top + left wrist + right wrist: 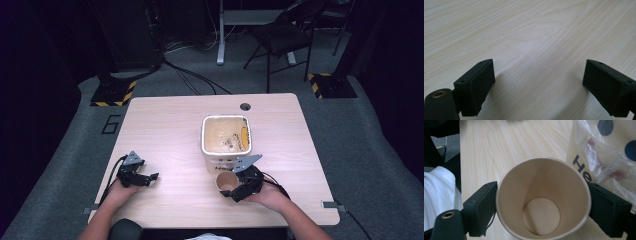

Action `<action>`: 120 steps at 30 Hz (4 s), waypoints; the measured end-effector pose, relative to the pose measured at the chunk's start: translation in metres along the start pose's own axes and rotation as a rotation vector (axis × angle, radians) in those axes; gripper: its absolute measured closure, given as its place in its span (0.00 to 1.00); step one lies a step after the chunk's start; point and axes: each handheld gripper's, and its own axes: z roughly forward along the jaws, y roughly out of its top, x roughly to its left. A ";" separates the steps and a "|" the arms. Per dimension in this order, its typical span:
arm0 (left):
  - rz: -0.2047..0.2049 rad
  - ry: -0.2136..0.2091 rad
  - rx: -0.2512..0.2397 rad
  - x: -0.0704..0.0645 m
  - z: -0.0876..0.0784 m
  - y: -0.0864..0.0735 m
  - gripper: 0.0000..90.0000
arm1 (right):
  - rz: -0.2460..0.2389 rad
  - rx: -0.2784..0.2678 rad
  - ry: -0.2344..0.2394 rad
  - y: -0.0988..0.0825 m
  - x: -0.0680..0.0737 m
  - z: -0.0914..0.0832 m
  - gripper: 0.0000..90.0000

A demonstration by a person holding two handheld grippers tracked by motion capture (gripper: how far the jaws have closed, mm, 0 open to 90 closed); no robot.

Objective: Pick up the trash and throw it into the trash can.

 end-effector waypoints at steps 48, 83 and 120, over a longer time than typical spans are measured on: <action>-0.002 0.001 -0.005 0.000 0.000 0.000 0.12 | -0.021 -0.035 -0.012 0.059 0.003 -0.101 0.20; -0.003 0.001 -0.005 0.000 0.000 0.000 0.12 | 0.014 -0.076 -0.094 0.118 -0.039 -0.130 0.20; -0.003 0.001 -0.005 0.000 0.000 0.000 0.12 | 0.071 -0.079 -0.190 0.126 -0.079 -0.055 0.20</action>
